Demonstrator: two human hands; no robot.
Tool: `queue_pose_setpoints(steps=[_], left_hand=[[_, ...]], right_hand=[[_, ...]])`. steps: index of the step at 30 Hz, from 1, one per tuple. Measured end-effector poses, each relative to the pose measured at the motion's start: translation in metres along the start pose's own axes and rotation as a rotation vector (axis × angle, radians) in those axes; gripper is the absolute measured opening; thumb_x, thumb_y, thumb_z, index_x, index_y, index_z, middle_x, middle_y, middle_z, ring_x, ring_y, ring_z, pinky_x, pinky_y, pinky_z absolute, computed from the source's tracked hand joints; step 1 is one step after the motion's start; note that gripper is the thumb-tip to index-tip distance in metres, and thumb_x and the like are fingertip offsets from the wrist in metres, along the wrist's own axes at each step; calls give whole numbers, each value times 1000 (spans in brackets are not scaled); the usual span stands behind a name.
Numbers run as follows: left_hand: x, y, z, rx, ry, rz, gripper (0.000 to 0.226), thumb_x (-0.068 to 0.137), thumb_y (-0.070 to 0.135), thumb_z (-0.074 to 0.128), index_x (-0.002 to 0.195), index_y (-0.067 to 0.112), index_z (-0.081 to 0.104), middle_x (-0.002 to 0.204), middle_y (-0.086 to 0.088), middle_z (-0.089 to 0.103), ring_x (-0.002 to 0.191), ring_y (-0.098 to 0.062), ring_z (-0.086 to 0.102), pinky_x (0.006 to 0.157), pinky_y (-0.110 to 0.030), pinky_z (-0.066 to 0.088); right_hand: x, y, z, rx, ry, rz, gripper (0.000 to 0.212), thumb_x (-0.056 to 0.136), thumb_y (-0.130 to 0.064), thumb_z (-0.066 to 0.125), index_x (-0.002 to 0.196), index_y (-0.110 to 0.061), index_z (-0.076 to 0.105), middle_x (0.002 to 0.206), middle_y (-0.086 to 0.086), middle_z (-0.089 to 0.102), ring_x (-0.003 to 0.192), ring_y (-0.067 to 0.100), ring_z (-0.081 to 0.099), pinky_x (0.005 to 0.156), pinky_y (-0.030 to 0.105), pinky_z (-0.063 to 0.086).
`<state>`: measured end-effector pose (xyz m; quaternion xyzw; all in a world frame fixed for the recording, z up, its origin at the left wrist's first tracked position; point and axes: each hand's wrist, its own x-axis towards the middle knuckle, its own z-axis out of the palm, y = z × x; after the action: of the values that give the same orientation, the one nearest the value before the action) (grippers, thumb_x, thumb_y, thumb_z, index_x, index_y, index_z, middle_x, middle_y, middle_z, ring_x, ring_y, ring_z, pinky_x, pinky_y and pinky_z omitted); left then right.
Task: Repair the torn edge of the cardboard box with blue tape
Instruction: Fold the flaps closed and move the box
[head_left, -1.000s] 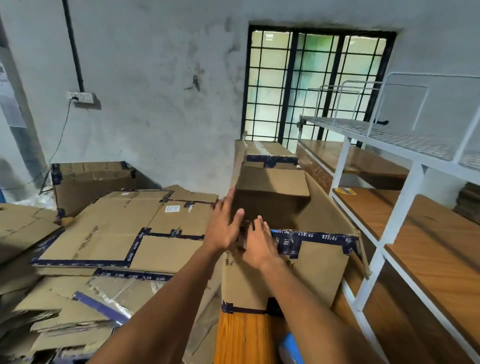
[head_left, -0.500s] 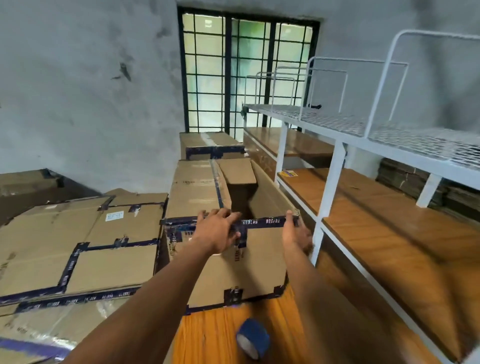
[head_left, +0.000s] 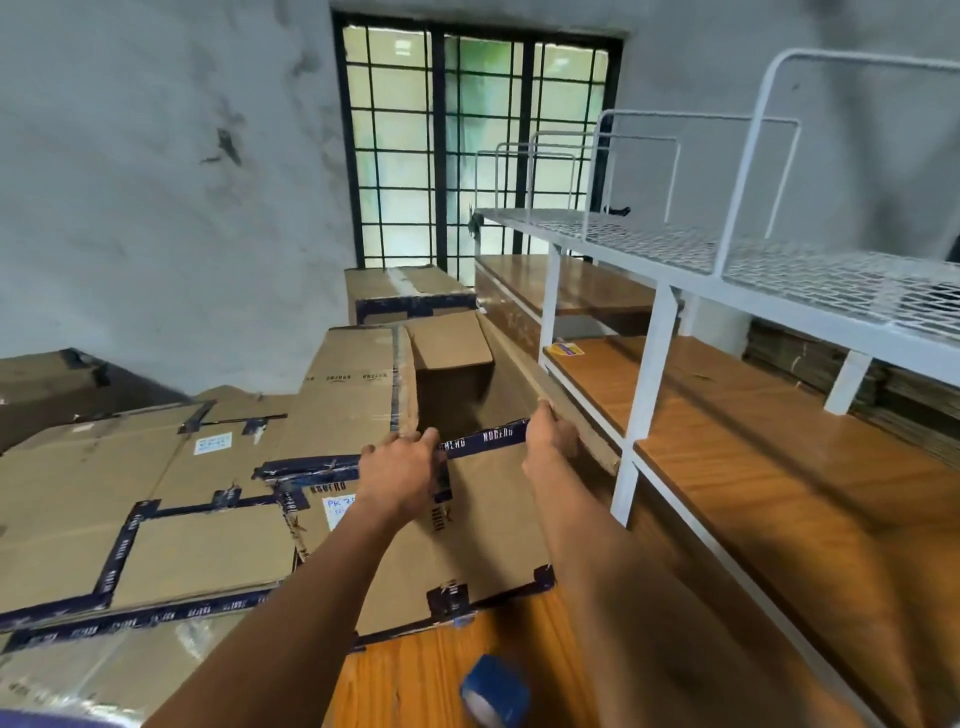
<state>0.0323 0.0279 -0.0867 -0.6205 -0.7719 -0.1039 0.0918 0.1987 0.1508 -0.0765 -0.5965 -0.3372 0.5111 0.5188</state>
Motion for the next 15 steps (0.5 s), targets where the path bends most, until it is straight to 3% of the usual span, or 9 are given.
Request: queue_pose_setpoints(steps=[2,5,8,11,13,15], left_hand=[[-5,-17,-5,-30,21,-16,19,110,48,44,117,31,46,126,-1,67,119,-28,62,97,-51,53],[-11,-43,-12,-68,47,-41,21,112,50,38,117,30,46,125,0,66,112,-26,62,88,-46,51],[-16,-68,-18,-104,94,-33,26,113,48,35,121,27,49,122,-4,69,101,-29,64,78,-41,48],[-19,-84,-20,-149,112,-30,25,113,47,36,121,27,50,120,-7,70,94,-29,62,74,-40,46],[-21,-89,-21,-171,117,-28,24,113,47,37,120,28,50,118,-6,70,88,-24,55,74,-40,46],[-21,-87,-21,-179,122,-20,23,113,47,38,119,28,51,117,-5,69,86,-21,52,75,-39,46]], right_hand=[[-18,-9,11,-76,19,-79,57,101,-47,62,144,-10,53,131,11,67,122,34,64,86,35,44],[-41,-21,27,-201,20,-186,64,100,-49,62,152,-20,39,133,13,67,119,38,65,86,42,50],[-63,-32,43,-313,-8,-310,60,104,-38,57,156,-27,29,125,12,69,111,39,68,80,42,49],[-71,-37,57,-340,-31,-420,65,105,-30,55,161,-34,21,127,14,68,112,37,67,90,53,56],[-80,-40,58,-413,-62,-468,65,107,-27,50,163,-37,18,131,13,66,111,34,66,89,49,57],[-84,-41,54,-471,-113,-527,64,108,-19,47,164,-37,22,148,9,56,126,32,59,92,41,50]])
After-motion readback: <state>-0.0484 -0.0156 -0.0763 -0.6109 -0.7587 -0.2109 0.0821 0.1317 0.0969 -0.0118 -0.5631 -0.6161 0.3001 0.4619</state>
